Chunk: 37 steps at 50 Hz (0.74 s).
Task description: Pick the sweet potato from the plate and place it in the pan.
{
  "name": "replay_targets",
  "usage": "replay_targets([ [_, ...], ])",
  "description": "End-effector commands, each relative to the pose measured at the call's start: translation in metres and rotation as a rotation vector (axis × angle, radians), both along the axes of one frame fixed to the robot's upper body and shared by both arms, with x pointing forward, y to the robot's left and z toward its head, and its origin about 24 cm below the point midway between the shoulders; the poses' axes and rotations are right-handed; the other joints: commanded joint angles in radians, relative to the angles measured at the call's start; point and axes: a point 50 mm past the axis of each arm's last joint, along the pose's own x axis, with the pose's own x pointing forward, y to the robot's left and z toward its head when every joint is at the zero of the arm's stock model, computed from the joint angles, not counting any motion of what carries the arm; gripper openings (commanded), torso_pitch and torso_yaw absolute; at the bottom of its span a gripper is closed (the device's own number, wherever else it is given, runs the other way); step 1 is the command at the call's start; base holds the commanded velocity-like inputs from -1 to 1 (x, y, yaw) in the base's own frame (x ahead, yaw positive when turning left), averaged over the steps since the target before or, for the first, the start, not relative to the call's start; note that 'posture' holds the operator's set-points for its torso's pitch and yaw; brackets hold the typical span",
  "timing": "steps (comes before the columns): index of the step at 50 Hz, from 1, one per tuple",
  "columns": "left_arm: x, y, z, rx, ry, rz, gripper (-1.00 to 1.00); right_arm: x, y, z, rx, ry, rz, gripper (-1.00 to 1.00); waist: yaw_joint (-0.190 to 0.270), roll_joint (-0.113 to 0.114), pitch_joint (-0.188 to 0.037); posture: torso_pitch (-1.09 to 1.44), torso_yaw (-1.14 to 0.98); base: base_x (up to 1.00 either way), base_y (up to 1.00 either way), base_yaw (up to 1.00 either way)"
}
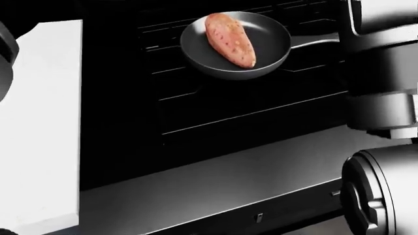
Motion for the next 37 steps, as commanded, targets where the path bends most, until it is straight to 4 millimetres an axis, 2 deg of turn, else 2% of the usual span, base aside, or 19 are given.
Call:
replay_targets([
  [1, -0.004, 0.001, 0.017, -0.018, -0.082, 0.022, 1.0, -0.021, 0.003, 0.033, -0.005, -0.102, 0.013, 1.0, 0.002, -0.004, -0.035, 0.0, 0.0, 0.0, 0.0, 0.0],
  [9, 0.004, 0.004, 0.028, -0.039, -0.117, 0.099, 1.0, -0.068, -0.009, 0.037, -0.035, -0.135, -0.016, 1.0, 0.003, -0.015, -0.028, 0.0, 0.0, 0.0, 0.0, 0.0],
  [14, 0.006, 0.007, 0.027, -0.009, -0.121, 0.146, 1.0, -0.096, -0.014, 0.042, -0.066, -0.161, -0.034, 1.0, 0.002, -0.018, -0.029, 0.0, 0.0, 0.0, 0.0, 0.0],
  [18, 0.004, 0.009, 0.032, 0.014, -0.144, 0.181, 1.0, -0.111, -0.017, 0.04, -0.108, -0.176, -0.055, 1.0, 0.002, -0.018, -0.027, 0.0, 0.0, 0.0, 0.0, 0.0],
  [21, 0.003, 0.009, 0.024, 0.006, -0.166, 0.205, 1.0, -0.121, -0.019, 0.033, -0.139, -0.195, -0.056, 1.0, 0.0, -0.02, -0.024, 0.0, 0.0, 0.0, 0.0, 0.0],
  [24, -0.002, 0.008, 0.025, -0.005, -0.202, 0.207, 1.0, -0.128, -0.018, 0.03, -0.206, -0.203, -0.043, 1.0, -0.001, -0.021, -0.024, 0.0, 0.0, 0.0, 0.0, 0.0],
  [29, -0.009, 0.008, 0.03, -0.007, -0.253, 0.212, 1.0, -0.138, -0.015, 0.037, -0.249, -0.255, -0.03, 1.0, -0.004, -0.018, -0.023, 0.0, 0.0, 0.0, 0.0, 0.0],
  [37, -0.01, 0.015, 0.033, -0.02, -0.31, 0.236, 1.0, -0.14, -0.014, 0.042, -0.34, -0.272, -0.033, 1.0, -0.009, -0.012, -0.019, 0.0, 0.0, 0.0, 0.0, 0.0],
])
